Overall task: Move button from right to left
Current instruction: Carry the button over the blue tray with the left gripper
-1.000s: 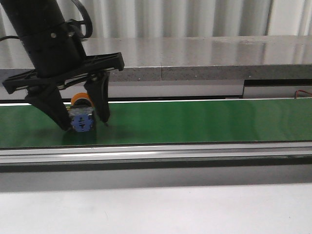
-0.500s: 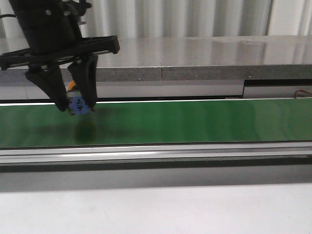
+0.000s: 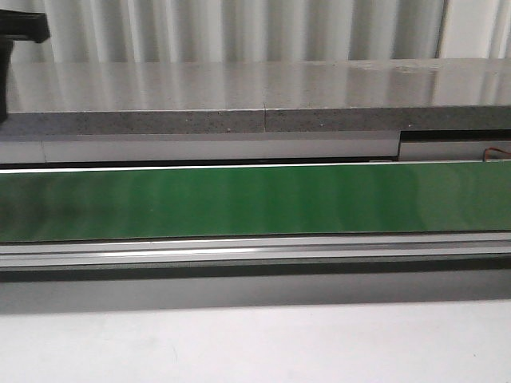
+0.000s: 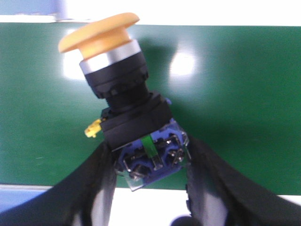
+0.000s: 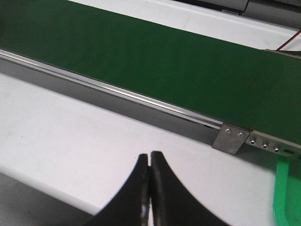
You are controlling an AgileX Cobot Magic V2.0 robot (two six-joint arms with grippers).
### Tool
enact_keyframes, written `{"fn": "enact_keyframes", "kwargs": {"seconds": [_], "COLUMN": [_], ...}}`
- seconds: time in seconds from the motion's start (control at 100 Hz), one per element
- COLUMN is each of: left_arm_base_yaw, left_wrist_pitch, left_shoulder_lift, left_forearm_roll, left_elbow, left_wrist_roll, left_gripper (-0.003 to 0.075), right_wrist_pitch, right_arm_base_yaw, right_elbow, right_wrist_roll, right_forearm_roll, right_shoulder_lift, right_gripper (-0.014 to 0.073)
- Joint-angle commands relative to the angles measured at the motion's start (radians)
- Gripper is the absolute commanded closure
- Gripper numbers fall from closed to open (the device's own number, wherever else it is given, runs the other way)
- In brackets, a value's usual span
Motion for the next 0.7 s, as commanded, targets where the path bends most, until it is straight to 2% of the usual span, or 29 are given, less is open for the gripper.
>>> {"fn": "enact_keyframes", "kwargs": {"seconds": [0.0, 0.4, 0.55, 0.69], "left_arm_base_yaw": [0.058, 0.366, 0.433, 0.481], "left_wrist_pitch": [0.017, 0.046, 0.046, 0.043], "left_shoulder_lift": [-0.055, -0.053, -0.037, 0.005], "left_forearm_roll": [0.023, 0.026, 0.03, 0.067], "left_elbow": [-0.032, -0.02, 0.004, 0.016], "left_wrist_roll": [0.054, 0.343, 0.513, 0.551], "left_gripper": [0.0608, 0.0608, 0.0608, 0.0608], "right_wrist_pitch": [-0.065, -0.065, -0.065, -0.065], "right_arm_base_yaw": [0.001, 0.001, 0.001, 0.001], "right_elbow": [-0.023, -0.023, -0.023, -0.023], "right_wrist_roll": [-0.006, -0.006, -0.006, -0.006], "right_forearm_roll": [-0.01, -0.01, -0.01, -0.01], "right_shoulder_lift": [0.006, 0.006, 0.006, 0.006], "right_gripper": [0.066, 0.066, 0.066, 0.066]}}
